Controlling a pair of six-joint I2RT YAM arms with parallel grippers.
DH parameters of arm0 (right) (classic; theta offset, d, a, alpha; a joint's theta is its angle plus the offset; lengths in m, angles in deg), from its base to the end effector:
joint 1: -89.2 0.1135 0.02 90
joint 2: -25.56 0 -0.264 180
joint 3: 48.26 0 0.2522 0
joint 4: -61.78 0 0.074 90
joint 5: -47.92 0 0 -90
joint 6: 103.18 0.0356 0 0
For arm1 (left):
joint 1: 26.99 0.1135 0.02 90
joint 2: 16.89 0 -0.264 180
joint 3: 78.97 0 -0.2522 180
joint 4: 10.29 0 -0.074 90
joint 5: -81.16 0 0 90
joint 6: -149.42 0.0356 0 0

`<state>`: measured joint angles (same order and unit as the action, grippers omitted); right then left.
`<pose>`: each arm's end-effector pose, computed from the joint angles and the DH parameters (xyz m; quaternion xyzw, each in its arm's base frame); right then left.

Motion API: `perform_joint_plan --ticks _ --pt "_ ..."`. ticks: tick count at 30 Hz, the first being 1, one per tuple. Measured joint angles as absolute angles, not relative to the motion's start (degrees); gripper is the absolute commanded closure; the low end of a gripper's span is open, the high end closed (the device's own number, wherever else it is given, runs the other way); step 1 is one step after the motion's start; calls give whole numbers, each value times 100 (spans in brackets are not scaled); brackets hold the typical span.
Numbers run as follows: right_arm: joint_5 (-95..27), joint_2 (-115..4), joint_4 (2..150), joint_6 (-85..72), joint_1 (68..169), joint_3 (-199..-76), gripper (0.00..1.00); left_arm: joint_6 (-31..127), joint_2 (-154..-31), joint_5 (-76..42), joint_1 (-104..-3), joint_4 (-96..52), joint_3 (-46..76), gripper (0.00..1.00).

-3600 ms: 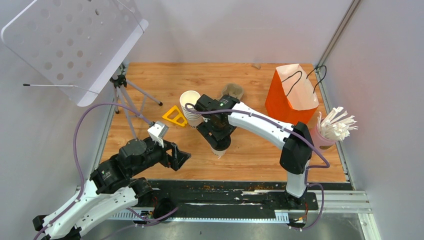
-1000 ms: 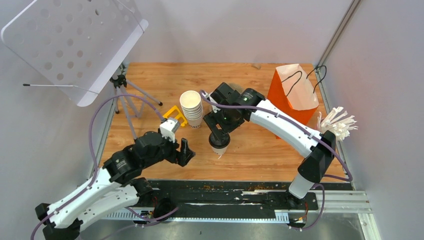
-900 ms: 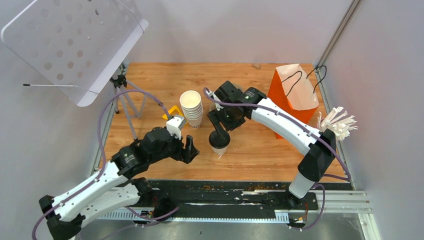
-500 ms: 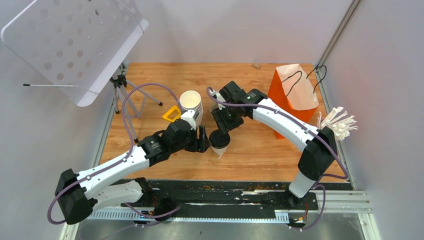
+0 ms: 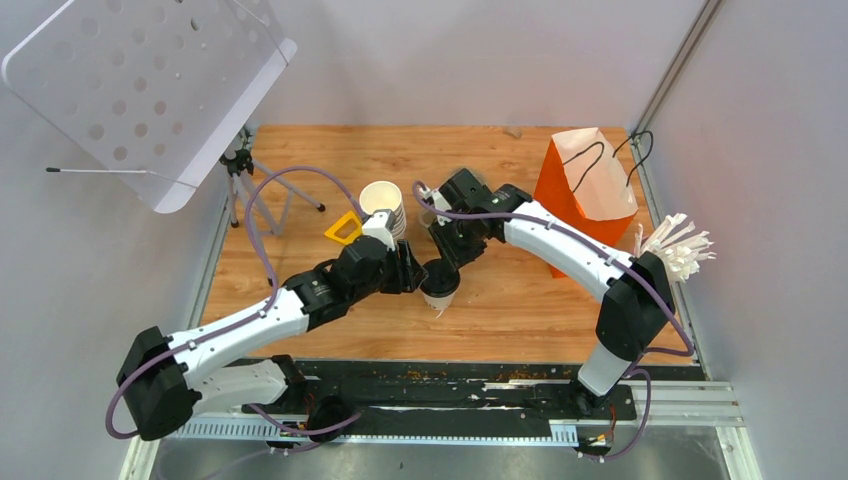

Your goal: Pack the takeout coffee

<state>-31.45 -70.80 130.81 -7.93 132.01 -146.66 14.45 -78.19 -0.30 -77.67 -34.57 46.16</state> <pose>0.2478 0.2385 0.2845 -0.3316 0.9178 0.1638 0.1444 0.1547 -0.1806 0.2611 0.0064 0.8675 -0.3221 0.3791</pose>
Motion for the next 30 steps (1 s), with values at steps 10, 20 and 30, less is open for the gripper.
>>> perform_joint_plan --ticks 10,20,30 --pt "-3156 -7077 13002 -799 13201 -14498 73 1434 -8306 27 -7760 -3103 4638 54" --pt "-3171 -6905 12825 -799 13188 -14214 73 1465 -8625 -120 -7758 -2885 4638 64" --pt "-3149 -6623 12379 -797 13177 -13805 75 1447 -8544 -91 -7753 -2734 4793 65"
